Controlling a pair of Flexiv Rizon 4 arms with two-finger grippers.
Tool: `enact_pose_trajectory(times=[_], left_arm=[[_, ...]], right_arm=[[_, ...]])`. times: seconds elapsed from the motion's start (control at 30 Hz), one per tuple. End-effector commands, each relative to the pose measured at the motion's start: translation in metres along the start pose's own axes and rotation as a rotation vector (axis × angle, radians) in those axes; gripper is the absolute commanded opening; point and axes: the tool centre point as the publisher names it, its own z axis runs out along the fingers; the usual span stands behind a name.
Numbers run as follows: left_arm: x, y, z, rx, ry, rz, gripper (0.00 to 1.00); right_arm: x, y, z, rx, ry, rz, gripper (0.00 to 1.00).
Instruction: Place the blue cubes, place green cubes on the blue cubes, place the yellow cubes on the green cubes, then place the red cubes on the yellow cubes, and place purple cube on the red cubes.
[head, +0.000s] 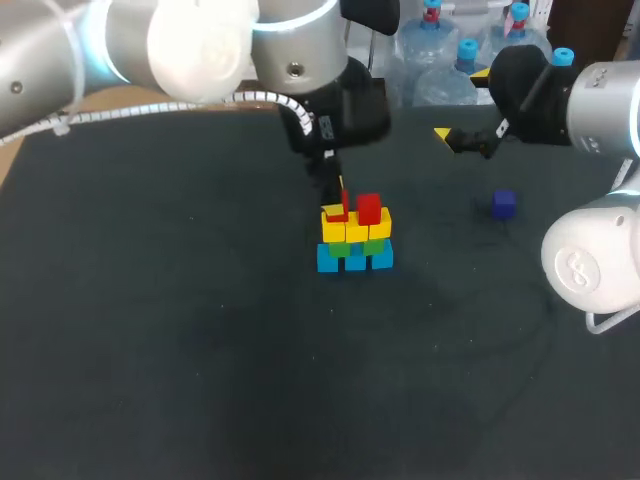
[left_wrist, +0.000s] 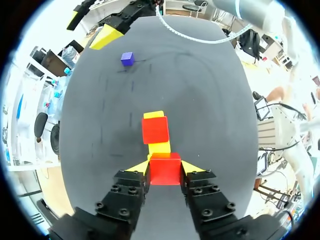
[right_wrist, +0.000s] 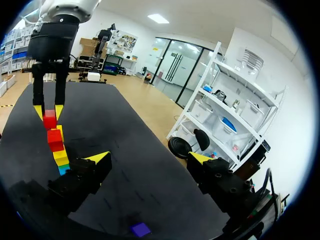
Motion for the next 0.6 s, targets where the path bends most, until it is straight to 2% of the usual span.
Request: enact_pose_trajectory(times=[0.03, 0.6], left_arm=[[-0.0033, 0.0039, 0.0025, 0.003, 0.001, -0.003, 0.00], [-0.0083, 0.0060, 0.0099, 0.011, 0.012, 0.020, 0.00]], right_arm=[[-0.0006, 0.0010, -0.0002, 0.004, 0.003, 0.000, 1.00], [-0.0006, 0.0010, -0.0002, 0.004, 0.003, 0.000, 1.00]])
